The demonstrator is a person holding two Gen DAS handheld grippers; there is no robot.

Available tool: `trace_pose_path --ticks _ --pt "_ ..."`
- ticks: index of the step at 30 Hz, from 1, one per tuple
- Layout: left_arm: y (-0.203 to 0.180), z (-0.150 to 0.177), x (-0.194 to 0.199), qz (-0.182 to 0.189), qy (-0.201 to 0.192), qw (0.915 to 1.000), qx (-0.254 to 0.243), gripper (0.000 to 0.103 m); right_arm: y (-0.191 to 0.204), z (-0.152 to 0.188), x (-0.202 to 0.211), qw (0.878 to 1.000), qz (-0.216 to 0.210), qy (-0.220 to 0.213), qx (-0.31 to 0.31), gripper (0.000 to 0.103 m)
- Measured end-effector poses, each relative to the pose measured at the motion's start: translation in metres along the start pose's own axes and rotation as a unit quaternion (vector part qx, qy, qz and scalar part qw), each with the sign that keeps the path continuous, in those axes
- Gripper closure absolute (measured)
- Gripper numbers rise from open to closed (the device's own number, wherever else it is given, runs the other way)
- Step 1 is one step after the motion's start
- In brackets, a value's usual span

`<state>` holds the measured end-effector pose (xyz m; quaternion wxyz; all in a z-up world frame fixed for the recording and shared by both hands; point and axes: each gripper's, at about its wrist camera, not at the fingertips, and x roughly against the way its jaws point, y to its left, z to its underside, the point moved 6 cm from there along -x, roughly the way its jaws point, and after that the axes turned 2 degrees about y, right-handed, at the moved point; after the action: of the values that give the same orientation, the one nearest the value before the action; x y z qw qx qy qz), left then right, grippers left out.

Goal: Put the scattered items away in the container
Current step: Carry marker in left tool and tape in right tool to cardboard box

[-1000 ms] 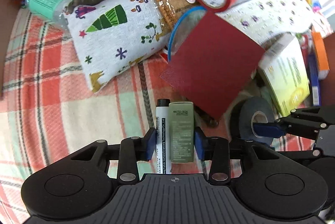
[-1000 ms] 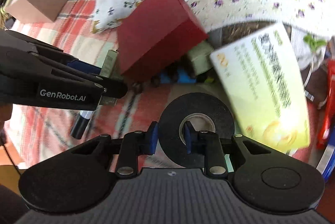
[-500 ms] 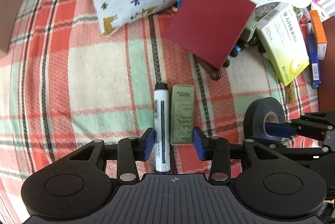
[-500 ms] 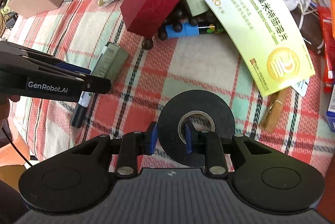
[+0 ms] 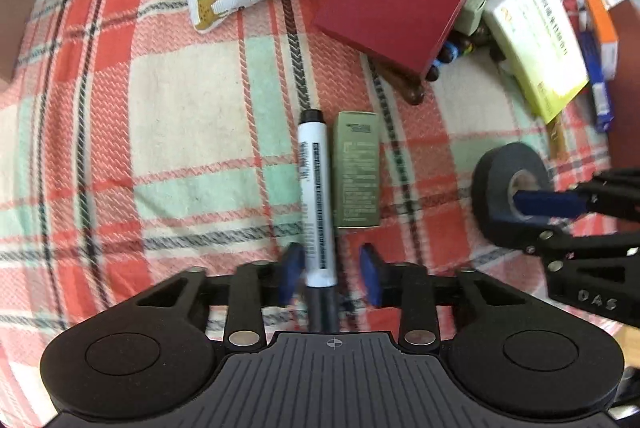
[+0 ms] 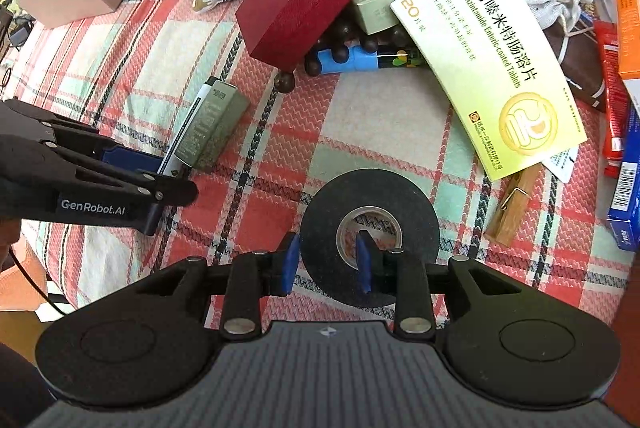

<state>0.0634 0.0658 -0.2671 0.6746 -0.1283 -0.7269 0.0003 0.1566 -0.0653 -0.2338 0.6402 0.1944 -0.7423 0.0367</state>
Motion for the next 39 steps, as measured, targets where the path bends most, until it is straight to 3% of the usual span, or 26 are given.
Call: trace_pose_path --ticks 1,2,13,19,20,23,25,29,39 --pt "0.000 0.002 0.000 -0.005 0.001 1.0000 -0.003 0.091 -0.001 0.001 0.000 1.000 0.001 0.002 0.002 0.069" --pt "0.000 0.003 0.000 -0.004 0.002 1.0000 0.000 0.092 -0.001 0.000 -0.001 1.000 0.000 0.003 0.004 0.070" --pt "-0.027 0.032 0.008 0.004 -0.017 0.9996 0.022 0.093 0.005 0.010 0.009 1.000 -0.027 0.003 -0.001 0.075" --pt "-0.015 -0.014 -0.007 -0.001 -0.040 0.9988 0.027 0.093 0.010 0.023 0.027 0.999 -0.046 -0.015 0.001 0.076" --pt "0.000 -0.024 0.002 -0.001 -0.045 0.9986 0.028 0.093 0.010 0.024 0.031 0.999 -0.049 -0.019 0.002 0.076" --pt "-0.026 0.003 0.025 -0.004 -0.056 0.9978 0.033 0.093 0.011 0.028 0.041 0.998 -0.057 -0.033 0.010 0.076" --pt "-0.020 -0.004 0.062 -0.006 -0.062 0.9973 0.038 0.093 0.013 0.031 0.049 0.997 -0.065 -0.042 0.015 0.076" --pt "-0.024 -0.045 0.069 -0.016 -0.074 0.9961 0.043 0.093 0.022 0.033 0.064 0.993 -0.092 -0.059 0.030 0.076" --pt "0.006 -0.045 0.110 -0.039 -0.128 0.9885 0.070 0.092 0.074 0.009 0.095 0.981 -0.134 -0.103 0.092 0.076"
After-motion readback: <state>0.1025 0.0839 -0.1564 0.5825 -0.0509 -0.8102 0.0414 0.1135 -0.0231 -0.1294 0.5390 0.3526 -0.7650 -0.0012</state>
